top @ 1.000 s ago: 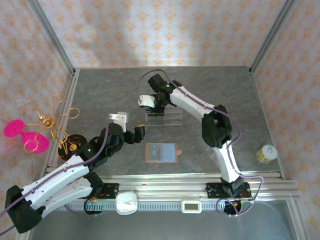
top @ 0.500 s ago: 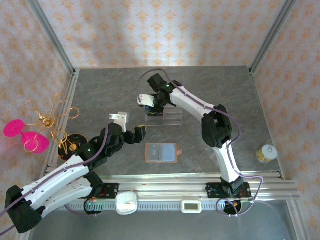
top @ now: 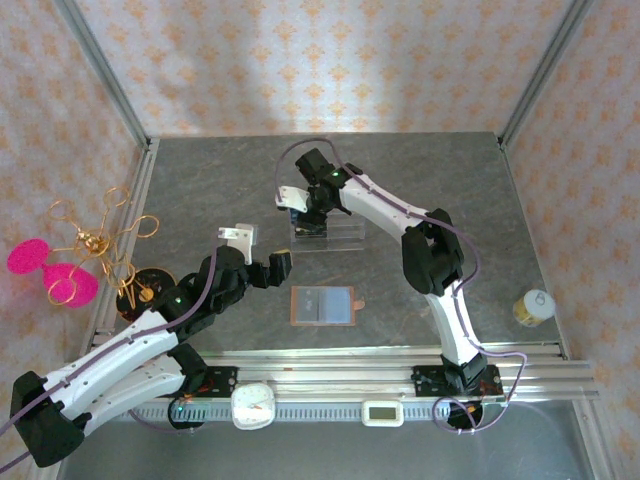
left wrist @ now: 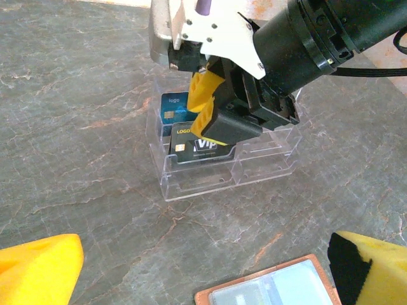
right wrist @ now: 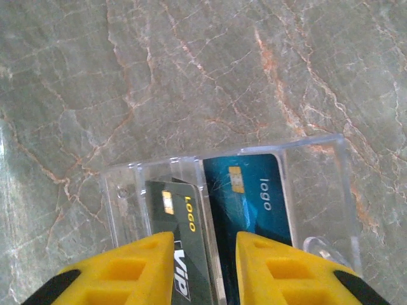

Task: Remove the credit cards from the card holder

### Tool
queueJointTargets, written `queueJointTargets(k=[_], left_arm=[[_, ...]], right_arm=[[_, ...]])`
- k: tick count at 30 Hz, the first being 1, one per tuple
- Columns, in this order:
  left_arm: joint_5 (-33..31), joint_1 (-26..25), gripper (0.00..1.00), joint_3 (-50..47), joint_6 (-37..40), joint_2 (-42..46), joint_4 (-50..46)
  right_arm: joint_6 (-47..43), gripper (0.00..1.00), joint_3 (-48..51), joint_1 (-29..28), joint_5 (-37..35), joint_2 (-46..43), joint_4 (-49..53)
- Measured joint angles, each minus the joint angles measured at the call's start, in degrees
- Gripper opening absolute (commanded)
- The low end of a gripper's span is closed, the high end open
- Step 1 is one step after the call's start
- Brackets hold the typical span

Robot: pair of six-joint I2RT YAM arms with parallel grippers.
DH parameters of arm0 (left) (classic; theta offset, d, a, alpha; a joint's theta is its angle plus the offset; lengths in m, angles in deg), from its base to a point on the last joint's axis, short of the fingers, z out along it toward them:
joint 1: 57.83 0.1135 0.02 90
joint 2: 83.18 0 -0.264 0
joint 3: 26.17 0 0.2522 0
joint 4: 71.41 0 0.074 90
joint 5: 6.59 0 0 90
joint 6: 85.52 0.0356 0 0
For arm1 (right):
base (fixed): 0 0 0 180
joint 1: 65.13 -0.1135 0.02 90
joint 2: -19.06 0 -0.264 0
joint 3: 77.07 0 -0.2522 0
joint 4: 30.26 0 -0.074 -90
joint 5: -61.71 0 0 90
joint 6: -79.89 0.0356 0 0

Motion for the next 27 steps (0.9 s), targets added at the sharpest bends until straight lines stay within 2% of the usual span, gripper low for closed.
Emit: queueJointTargets(k=[6, 9, 14, 17, 21, 27], left_arm=[[1.07, 0.00, 0.99, -1.44, -1.55, 1.64, 1.57], [1.20, 0.00, 0.99, -3.23, -3.23, 3.21, 3.58], [1.70, 0.00, 0.99, -6.86, -6.84, 5.42, 6.56], [2.58, 0.00, 0.99, -8.92, -8.46, 6.64, 8.15], [3.56, 0.00, 0.99, -11.02, -10.56, 8.04, 9.33], [4.24, 0.00, 0.95, -13.51, -12.72, 9.68, 9.90]], right_arm=[[4.52, 0.35, 0.63, 0.00, 1.01, -1.73, -1.14], [9.86, 0.35, 5.73, 0.00, 2.93, -6.64, -5.31], [26.53, 0.35, 21.88, -0.09, 5.07, -20.00, -19.74], [38.29, 0.36, 31.76, -0.92, 3.67, -26.67, -27.87], [51.23, 0.36, 41.35, -5.68, -2.56, -29.70, -31.69], [62.75, 0.35, 50.47, -20.24, -11.39, -28.33, -28.04]])
